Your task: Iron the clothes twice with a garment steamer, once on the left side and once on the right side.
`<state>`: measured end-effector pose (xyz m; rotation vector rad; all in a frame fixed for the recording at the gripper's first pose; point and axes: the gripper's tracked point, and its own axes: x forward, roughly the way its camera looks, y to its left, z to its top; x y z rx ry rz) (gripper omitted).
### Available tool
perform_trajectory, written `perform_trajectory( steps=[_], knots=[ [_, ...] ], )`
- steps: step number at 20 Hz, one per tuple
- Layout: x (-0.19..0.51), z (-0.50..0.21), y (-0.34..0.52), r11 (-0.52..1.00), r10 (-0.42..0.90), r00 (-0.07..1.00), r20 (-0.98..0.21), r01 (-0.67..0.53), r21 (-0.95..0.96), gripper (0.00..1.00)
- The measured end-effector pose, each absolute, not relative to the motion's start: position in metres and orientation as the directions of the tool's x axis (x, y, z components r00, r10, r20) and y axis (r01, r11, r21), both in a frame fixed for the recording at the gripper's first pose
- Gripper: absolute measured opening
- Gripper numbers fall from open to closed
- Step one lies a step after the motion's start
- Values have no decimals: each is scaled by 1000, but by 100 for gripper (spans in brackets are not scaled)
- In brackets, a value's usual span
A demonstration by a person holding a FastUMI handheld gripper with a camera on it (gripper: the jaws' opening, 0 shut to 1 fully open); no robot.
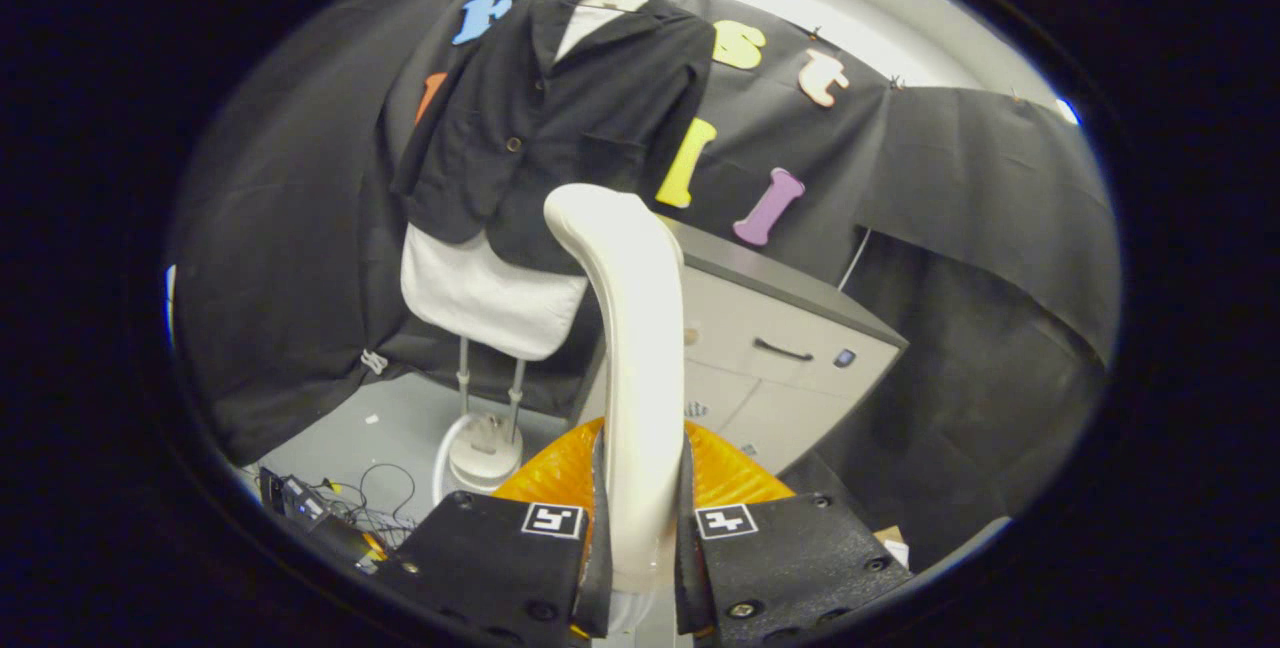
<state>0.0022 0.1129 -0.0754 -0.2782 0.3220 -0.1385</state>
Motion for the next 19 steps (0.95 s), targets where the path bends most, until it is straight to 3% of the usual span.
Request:
perform_trajectory(
  steps=[9, 19],
  knots=[
    [-91, -117, -9, 966, -174, 902, -395, 78, -248, 28],
    [-123, -130, -50, 975, -177, 885, -430, 100, -196, 28]
  ],
)
